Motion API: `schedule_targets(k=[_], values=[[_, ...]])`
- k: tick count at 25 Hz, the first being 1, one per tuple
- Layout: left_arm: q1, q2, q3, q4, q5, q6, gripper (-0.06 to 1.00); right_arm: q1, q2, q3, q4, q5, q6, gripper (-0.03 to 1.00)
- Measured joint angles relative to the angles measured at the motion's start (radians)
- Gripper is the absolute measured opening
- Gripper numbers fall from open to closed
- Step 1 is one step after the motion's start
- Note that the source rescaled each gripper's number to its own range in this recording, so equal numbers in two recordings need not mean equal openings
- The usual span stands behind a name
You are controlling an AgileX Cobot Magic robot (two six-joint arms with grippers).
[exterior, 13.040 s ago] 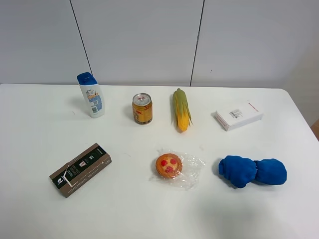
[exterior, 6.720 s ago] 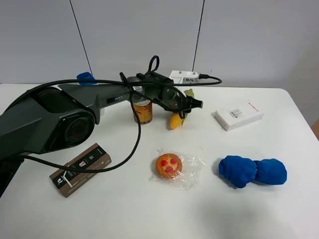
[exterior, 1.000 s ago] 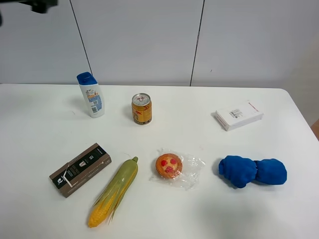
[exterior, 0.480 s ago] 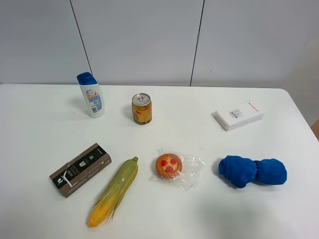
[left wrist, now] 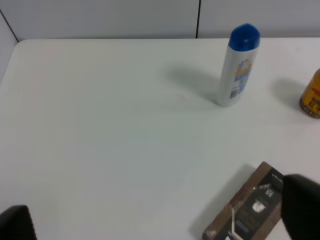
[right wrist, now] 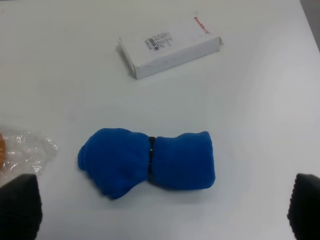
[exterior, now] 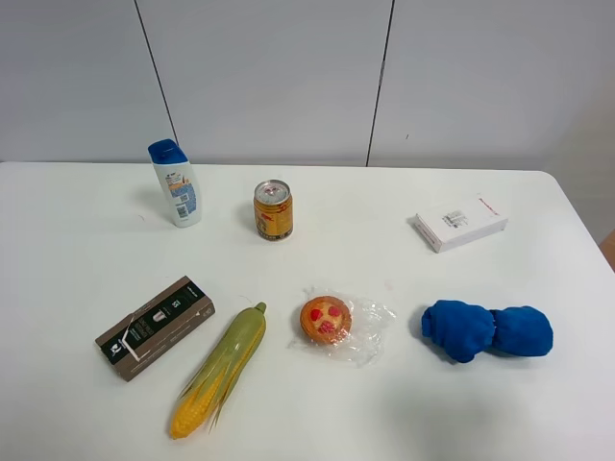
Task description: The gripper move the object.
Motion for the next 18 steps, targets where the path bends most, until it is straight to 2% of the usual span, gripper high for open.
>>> schedule_targets(k=[7,13,18], values=[[0.000,-0.301,0.252,-0.033,-0.028,0.019,1.00,0.000,0.000,0.000,0.000,0.000,0.000,1.00],[0.000,-0.494,0.354,-0.038,-0.031,0.139,1.00,0.000,0.000,0.000,0.000,0.000,0.000,1.00],[0.000,-0.513,0.396,-0.057,-0.027,0.176,1.00,0.000,0.000,0.000,0.000,0.000,0.000,1.00]])
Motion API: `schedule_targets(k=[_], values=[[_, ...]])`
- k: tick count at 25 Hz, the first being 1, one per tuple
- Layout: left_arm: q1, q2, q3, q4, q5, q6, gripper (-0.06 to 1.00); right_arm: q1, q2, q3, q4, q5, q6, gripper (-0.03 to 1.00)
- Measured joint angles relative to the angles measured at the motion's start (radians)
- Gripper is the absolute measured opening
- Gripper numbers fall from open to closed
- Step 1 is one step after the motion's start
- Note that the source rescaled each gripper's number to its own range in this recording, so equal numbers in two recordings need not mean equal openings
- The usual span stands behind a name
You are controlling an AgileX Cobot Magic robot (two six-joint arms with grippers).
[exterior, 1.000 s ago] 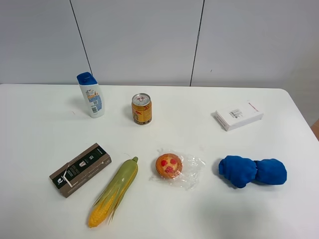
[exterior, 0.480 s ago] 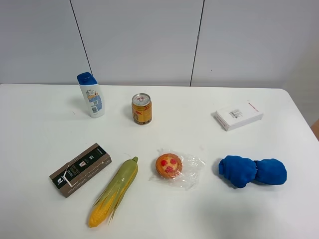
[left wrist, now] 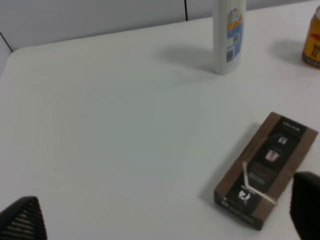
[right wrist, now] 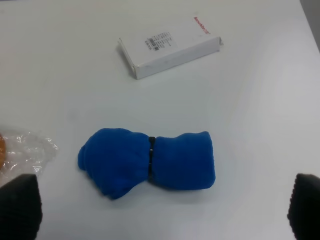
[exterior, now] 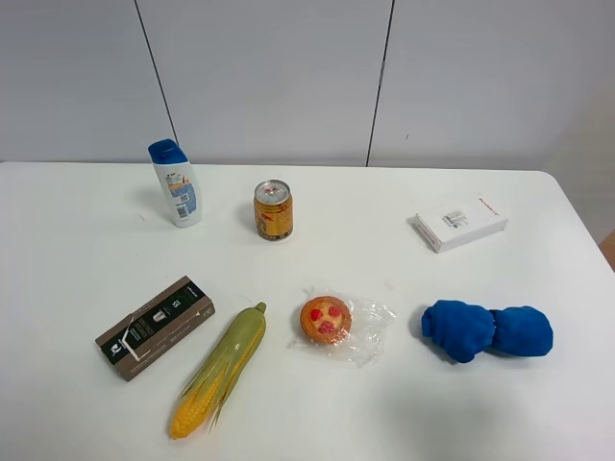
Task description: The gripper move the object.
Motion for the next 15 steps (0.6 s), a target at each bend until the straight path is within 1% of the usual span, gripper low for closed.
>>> schedule_targets(k=[4,6,12,15], values=[[0.000,-0.001,0.030,-0.047,-0.001,0.001,1.00,0.000,0.000,0.000,0.000,0.000,0.000,1.00],[0.000,-0.001,0.047,-0.054,-0.003,0.002,1.00,0.000,0.000,0.000,0.000,0.000,0.000,1.00],[0.000,-0.001,0.048,-0.054,-0.008,-0.005,1.00,0.000,0.000,0.000,0.000,0.000,0.000,1.00],[0.000,-0.001,0.048,-0.028,-0.009,-0.039,1.00,0.000,0.000,0.000,0.000,0.000,0.000,1.00]])
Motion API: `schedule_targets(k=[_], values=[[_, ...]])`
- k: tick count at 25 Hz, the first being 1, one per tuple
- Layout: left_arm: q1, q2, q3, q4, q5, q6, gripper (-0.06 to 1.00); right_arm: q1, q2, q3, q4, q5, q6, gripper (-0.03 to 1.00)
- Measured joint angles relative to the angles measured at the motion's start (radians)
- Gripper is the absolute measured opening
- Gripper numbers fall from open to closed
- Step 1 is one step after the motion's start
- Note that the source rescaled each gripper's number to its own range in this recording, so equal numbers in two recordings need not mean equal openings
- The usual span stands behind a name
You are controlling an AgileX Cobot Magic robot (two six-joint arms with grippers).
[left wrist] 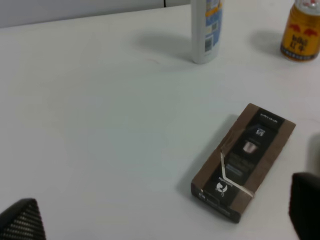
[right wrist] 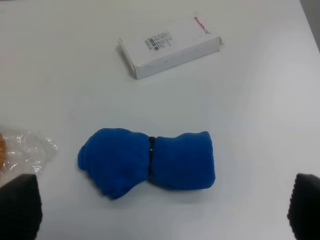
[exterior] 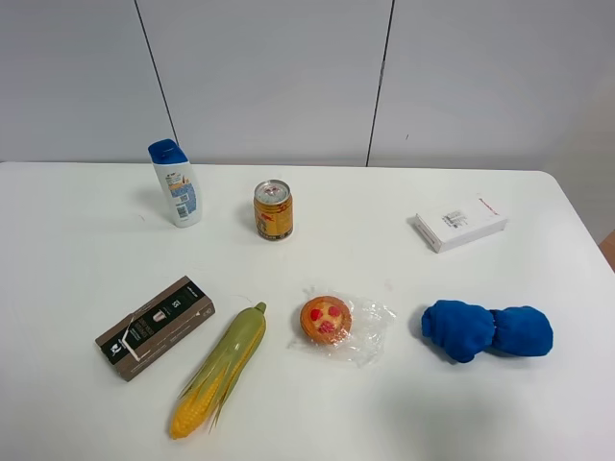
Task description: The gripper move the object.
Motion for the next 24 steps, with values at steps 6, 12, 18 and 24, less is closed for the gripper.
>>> schedule_targets(k=[6,12,18,24], values=[[0.000,0.000,0.000,0.050,-0.001,-0.057,1.00,0.000,0.000,0.000,0.000,0.000,0.000,1.00],[0.000,0.000,0.000,0.054,-0.001,-0.063,1.00,0.000,0.000,0.000,0.000,0.000,0.000,1.00],[0.000,0.000,0.000,0.054,-0.001,-0.063,1.00,0.000,0.000,0.000,0.000,0.000,0.000,1.00],[0.000,0.000,0.000,0.054,-0.001,-0.063,1.00,0.000,0.000,0.000,0.000,0.000,0.000,1.00]])
